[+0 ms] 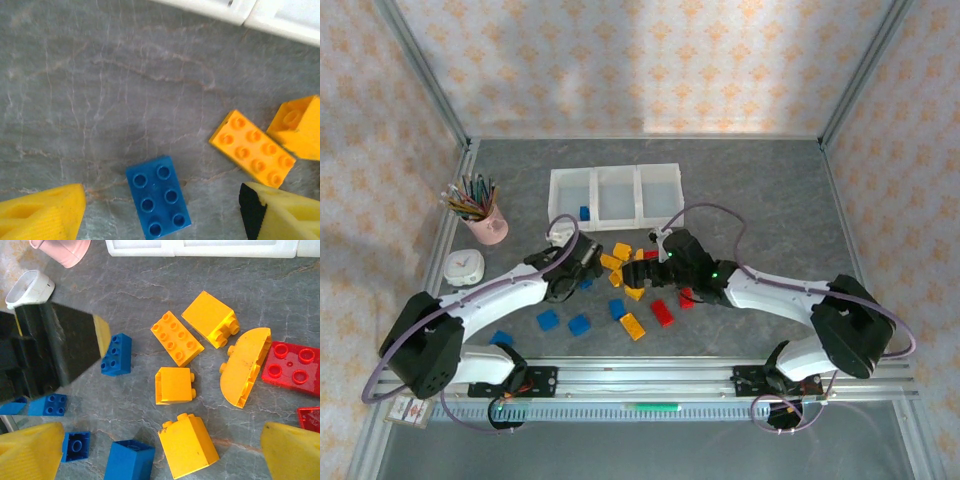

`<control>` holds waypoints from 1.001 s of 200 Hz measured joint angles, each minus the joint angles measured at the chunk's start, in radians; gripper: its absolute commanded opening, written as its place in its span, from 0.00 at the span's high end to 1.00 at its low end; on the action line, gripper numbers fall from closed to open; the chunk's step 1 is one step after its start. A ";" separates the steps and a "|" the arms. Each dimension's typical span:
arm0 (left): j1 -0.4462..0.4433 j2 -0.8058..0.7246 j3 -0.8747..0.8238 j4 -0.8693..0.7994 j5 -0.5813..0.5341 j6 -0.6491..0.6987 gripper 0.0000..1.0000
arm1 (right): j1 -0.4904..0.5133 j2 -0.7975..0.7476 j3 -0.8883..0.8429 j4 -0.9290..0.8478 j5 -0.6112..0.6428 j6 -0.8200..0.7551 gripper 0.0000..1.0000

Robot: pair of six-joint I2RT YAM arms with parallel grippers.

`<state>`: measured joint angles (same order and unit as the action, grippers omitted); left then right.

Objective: Sort the legos into containers by color
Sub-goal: Pick up the lego from the center of the table.

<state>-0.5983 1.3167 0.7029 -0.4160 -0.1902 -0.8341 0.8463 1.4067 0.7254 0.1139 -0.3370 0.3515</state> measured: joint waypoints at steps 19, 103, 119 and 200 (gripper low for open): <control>-0.012 0.037 -0.004 0.011 0.001 -0.021 0.18 | 0.000 0.007 0.000 0.010 0.004 0.003 0.00; -0.017 0.209 -0.005 0.075 -0.009 -0.050 0.42 | 0.000 0.009 0.000 0.014 0.026 0.003 0.00; -0.017 0.209 -0.005 0.072 -0.018 -0.056 0.47 | 0.000 0.009 0.000 0.014 0.026 0.003 0.00; -0.017 0.209 -0.005 0.093 -0.029 -0.055 0.75 | 0.000 0.009 0.001 0.013 0.030 -0.013 0.00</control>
<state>-0.6155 1.5261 0.6975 -0.3229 -0.2192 -0.8890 0.8463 1.4158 0.7261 0.1272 -0.3069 0.3389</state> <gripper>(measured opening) 0.310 0.996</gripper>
